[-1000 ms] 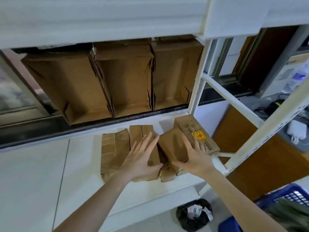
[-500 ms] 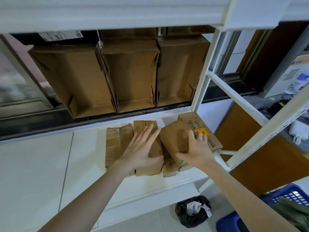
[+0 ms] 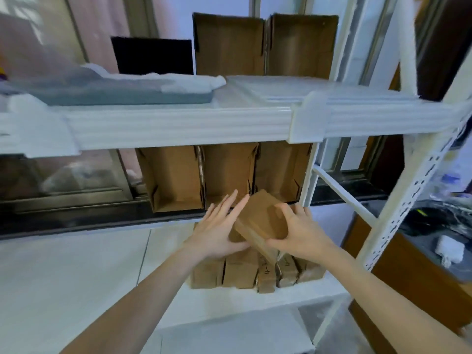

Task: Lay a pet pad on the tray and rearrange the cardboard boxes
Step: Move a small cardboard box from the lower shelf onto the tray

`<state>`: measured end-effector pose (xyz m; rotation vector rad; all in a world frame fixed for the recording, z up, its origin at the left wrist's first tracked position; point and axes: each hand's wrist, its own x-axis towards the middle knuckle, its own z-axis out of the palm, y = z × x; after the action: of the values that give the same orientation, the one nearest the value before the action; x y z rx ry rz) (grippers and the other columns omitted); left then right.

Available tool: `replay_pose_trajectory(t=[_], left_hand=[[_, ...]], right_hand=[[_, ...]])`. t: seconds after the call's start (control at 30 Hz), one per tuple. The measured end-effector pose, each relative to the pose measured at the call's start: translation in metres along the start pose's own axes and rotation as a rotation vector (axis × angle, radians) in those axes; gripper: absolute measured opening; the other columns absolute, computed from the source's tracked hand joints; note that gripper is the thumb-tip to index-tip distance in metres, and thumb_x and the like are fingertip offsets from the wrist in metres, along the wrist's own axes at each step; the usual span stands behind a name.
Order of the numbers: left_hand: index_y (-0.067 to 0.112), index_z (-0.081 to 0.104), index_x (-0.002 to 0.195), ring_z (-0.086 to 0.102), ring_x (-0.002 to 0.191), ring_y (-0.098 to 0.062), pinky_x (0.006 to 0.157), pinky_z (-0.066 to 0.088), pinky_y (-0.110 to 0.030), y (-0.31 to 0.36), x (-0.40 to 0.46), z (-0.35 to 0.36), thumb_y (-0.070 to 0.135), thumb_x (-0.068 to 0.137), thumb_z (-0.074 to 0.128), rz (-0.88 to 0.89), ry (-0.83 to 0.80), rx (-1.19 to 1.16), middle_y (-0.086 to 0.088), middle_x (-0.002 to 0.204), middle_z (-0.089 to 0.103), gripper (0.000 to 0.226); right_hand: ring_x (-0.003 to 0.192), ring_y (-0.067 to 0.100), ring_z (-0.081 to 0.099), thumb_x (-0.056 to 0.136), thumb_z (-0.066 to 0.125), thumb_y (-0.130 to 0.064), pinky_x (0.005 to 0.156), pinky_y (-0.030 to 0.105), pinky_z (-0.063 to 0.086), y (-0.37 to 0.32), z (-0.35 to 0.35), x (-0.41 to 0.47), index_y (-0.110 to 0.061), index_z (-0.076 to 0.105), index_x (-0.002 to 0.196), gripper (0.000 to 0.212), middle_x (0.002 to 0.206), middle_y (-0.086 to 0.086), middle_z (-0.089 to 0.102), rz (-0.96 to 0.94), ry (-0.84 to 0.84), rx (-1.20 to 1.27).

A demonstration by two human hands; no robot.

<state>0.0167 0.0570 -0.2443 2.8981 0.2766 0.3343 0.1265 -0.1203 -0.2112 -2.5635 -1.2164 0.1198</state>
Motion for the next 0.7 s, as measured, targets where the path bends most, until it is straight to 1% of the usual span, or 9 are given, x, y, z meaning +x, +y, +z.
replay_pose_trajectory(t=[0.1, 0.23, 0.3, 0.37, 0.43, 0.5, 0.57, 0.63, 0.7], left_hand=[[0.043, -0.02, 0.142, -0.006, 0.147, -0.015, 0.117, 0.0, -0.038, 0.016, -0.022, -0.042, 0.064, 0.078, 0.057, 0.009, 0.073, 0.05, 0.008, 0.159, -0.016, 0.102], [0.044, -0.019, 0.142, 0.002, 0.147, -0.016, 0.119, 0.007, -0.039, 0.035, -0.059, -0.102, 0.063, 0.077, 0.06, 0.014, 0.16, 0.081, 0.008, 0.159, -0.011, 0.104], [0.049, -0.019, 0.14, 0.011, 0.146, -0.016, 0.119, 0.016, -0.039, 0.045, -0.078, -0.132, 0.067, 0.073, 0.06, 0.015, 0.178, 0.071, 0.012, 0.159, -0.009, 0.106], [0.052, -0.018, 0.139, 0.021, 0.143, -0.015, 0.114, 0.03, -0.039, 0.054, -0.096, -0.162, 0.072, 0.069, 0.059, -0.005, 0.16, 0.035, 0.016, 0.158, -0.008, 0.106], [0.052, -0.017, 0.14, 0.029, 0.139, -0.014, 0.109, 0.037, -0.039, 0.057, -0.109, -0.189, 0.072, 0.069, 0.06, -0.058, 0.145, -0.048, 0.018, 0.158, 0.0, 0.107], [0.052, -0.016, 0.14, 0.035, 0.134, -0.013, 0.108, 0.038, -0.039, 0.058, -0.118, -0.213, 0.074, 0.068, 0.058, -0.114, 0.162, -0.172, 0.016, 0.155, 0.014, 0.105], [0.051, -0.014, 0.141, 0.037, 0.131, -0.012, 0.11, 0.035, -0.035, 0.058, -0.124, -0.236, 0.074, 0.069, 0.053, -0.14, 0.204, -0.287, 0.015, 0.149, 0.024, 0.1], [0.046, -0.012, 0.143, 0.038, 0.124, -0.01, 0.107, 0.034, -0.029, 0.055, -0.13, -0.257, 0.066, 0.076, 0.049, -0.147, 0.249, -0.343, 0.017, 0.138, 0.029, 0.093], [0.041, -0.01, 0.146, 0.042, 0.119, -0.009, 0.103, 0.035, -0.026, 0.047, -0.132, -0.276, 0.057, 0.084, 0.047, -0.149, 0.293, -0.404, 0.019, 0.131, 0.032, 0.086]], right_hand=[[0.122, 0.022, 0.033, 0.069, 0.062, -0.064, 0.1, 0.038, 0.042, -0.026, -0.031, -0.026, -0.027, 0.025, 0.14, 0.088, 0.132, 0.006, 0.036, -0.108, 0.037, -0.007], [0.123, 0.018, 0.03, 0.07, 0.06, -0.066, 0.099, 0.032, 0.039, -0.061, -0.072, -0.059, -0.027, 0.022, 0.143, 0.091, 0.137, 0.003, 0.033, -0.253, 0.117, -0.055], [0.123, 0.017, 0.029, 0.068, 0.059, -0.068, 0.099, 0.031, 0.039, -0.076, -0.09, -0.071, -0.029, 0.021, 0.143, 0.093, 0.14, 0.0, 0.03, -0.328, 0.171, -0.091], [0.123, 0.016, 0.03, 0.068, 0.059, -0.069, 0.098, 0.033, 0.04, -0.089, -0.107, -0.081, -0.031, 0.021, 0.142, 0.092, 0.141, -0.003, 0.029, -0.41, 0.244, -0.136], [0.125, 0.016, 0.029, 0.069, 0.06, -0.066, 0.099, 0.035, 0.041, -0.102, -0.122, -0.088, -0.033, 0.021, 0.142, 0.089, 0.142, -0.005, 0.028, -0.487, 0.308, -0.162], [0.128, 0.015, 0.026, 0.07, 0.06, -0.063, 0.1, 0.035, 0.039, -0.116, -0.136, -0.094, -0.034, 0.019, 0.142, 0.088, 0.144, -0.008, 0.025, -0.558, 0.361, -0.177], [0.13, 0.013, 0.023, 0.072, 0.061, -0.06, 0.103, 0.035, 0.037, -0.131, -0.148, -0.097, -0.035, 0.016, 0.143, 0.088, 0.145, -0.01, 0.02, -0.619, 0.407, -0.182], [0.132, 0.012, 0.02, 0.072, 0.061, -0.059, 0.106, 0.035, 0.035, -0.146, -0.158, -0.096, -0.035, 0.013, 0.144, 0.089, 0.148, -0.01, 0.017, -0.665, 0.458, -0.179], [0.134, 0.013, 0.018, 0.073, 0.063, -0.058, 0.109, 0.036, 0.03, -0.16, -0.164, -0.09, -0.035, 0.011, 0.145, 0.092, 0.15, -0.01, 0.015, -0.694, 0.508, -0.179]])
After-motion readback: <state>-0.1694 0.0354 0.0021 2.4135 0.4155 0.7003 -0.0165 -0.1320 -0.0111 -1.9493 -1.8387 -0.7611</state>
